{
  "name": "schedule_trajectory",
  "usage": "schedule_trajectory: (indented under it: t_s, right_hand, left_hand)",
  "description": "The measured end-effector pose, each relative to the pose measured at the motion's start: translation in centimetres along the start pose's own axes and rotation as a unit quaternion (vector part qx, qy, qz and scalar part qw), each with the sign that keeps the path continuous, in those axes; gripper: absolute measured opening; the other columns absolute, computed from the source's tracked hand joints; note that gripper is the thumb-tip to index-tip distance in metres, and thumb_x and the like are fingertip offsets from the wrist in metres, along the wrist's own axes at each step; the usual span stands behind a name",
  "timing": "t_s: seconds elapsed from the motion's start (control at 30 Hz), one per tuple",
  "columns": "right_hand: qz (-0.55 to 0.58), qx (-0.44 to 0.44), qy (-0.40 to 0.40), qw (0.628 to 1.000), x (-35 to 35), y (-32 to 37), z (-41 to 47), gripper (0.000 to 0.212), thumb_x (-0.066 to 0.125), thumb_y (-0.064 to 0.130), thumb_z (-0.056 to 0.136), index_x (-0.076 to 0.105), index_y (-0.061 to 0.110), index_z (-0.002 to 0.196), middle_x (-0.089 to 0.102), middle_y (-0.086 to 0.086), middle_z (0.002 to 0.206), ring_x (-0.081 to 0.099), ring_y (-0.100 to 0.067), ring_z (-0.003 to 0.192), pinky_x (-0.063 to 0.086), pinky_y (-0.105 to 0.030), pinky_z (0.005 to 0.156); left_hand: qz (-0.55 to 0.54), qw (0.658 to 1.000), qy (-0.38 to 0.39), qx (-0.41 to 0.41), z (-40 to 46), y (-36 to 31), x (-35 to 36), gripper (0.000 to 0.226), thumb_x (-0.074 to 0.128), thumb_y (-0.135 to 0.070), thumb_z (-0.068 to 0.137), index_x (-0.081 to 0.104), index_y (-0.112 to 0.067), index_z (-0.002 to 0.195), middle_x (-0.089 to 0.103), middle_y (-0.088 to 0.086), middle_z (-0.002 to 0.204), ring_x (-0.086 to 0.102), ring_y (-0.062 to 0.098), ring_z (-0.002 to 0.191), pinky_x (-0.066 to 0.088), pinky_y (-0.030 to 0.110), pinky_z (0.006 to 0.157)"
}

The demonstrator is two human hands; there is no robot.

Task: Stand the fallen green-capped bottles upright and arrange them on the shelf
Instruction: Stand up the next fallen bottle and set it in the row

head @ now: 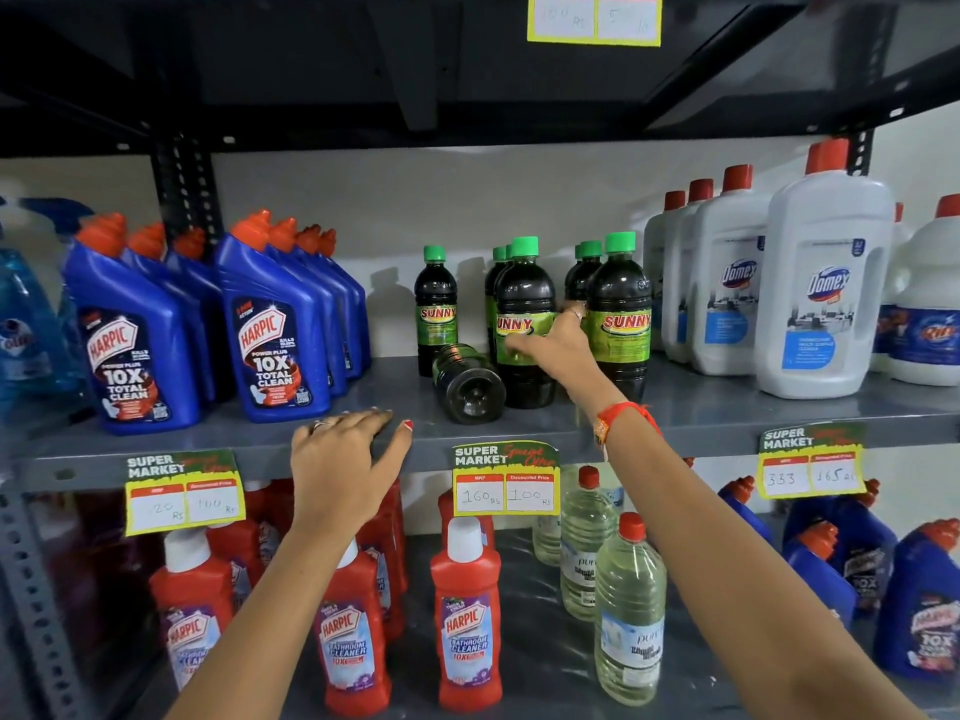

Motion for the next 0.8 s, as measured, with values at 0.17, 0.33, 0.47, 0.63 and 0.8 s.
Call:
schedule_trajectory:
  t_s: [0.17, 0.33, 0.47, 0.63, 0.8]
  right_hand:
    - [-0.137, -0.087, -0.067, 0.984, 0.5, 1.4, -1.0, 0.105, 0.082, 0.043, 0.062, 0.025, -0.01, 0.132, 0.053, -0.019, 0.121, 0.053, -0.035, 0.117, 0.047, -0.037, 0.093]
    - [-0.16, -0.102, -0.124, 0.974, -0.4, 2.0, -1.5, 0.089, 0.084, 0.04, 0.06, 0.034, 0.0, 0.123, 0.059, -0.02, 0.117, 0.06, -0.038, 0.108, 0.049, -0.039, 0.085]
    - [-0.089, -0.062, -0.054, 0.993, -0.1, 1.5, -0.6, 0.086, 0.083, 0.03, 0.065, 0.03, -0.002, 0.125, 0.06, -0.016, 0.118, 0.059, -0.031, 0.111, 0.046, -0.035, 0.089]
    - [-0.03, -0.019, 0.014, 0.999, 0.7, 1.1, 0.2, 0.088, 0.079, 0.022, 0.073, 0.02, -0.004, 0.133, 0.055, -0.015, 0.124, 0.055, -0.026, 0.116, 0.044, -0.027, 0.091]
    - [-0.016, -0.005, 0.033, 0.999, 0.9, 1.0, 0.2, 0.092, 0.078, 0.021, 0.073, 0.015, -0.004, 0.135, 0.055, -0.014, 0.122, 0.053, -0.018, 0.106, 0.04, -0.022, 0.085]
  left_hand:
    - [-0.004, 1.0, -0.005, -0.004, 0.0, 0.0, -0.1, 0.053, 0.036, -0.051, 0.084, 0.072, -0.016, 0.097, 0.073, 0.004, 0.1, 0.065, 0.024, 0.092, 0.04, 0.041, 0.082]
    - [-0.001, 1.0, 0.002, -0.001, 0.0, 0.0, 0.1, 0.053, 0.036, -0.051, 0.084, 0.072, -0.016, 0.098, 0.072, 0.005, 0.101, 0.065, 0.024, 0.092, 0.04, 0.041, 0.082]
    - [0.0, 1.0, 0.006, -0.001, 0.0, 0.1, 0.2, 0.053, 0.036, -0.051, 0.084, 0.072, -0.016, 0.098, 0.072, 0.005, 0.101, 0.065, 0.024, 0.092, 0.04, 0.041, 0.082]
    - [0.0, 1.0, -0.002, -0.001, 0.0, 0.0, 0.0, 0.053, 0.036, -0.051, 0.084, 0.072, -0.015, 0.097, 0.073, 0.005, 0.098, 0.066, 0.024, 0.09, 0.041, 0.041, 0.081]
    - [0.002, 1.0, 0.005, 0.0, 0.0, -0.1, 0.0, 0.053, 0.035, -0.051, 0.084, 0.072, -0.015, 0.098, 0.073, 0.005, 0.1, 0.065, 0.024, 0.091, 0.04, 0.04, 0.081]
Point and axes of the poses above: each hand's wrist, its own z-axis towards the middle knuckle, its own x-axis out of the palm, y = z × x, the point moved 8 cm from there along z, towards the middle knuckle
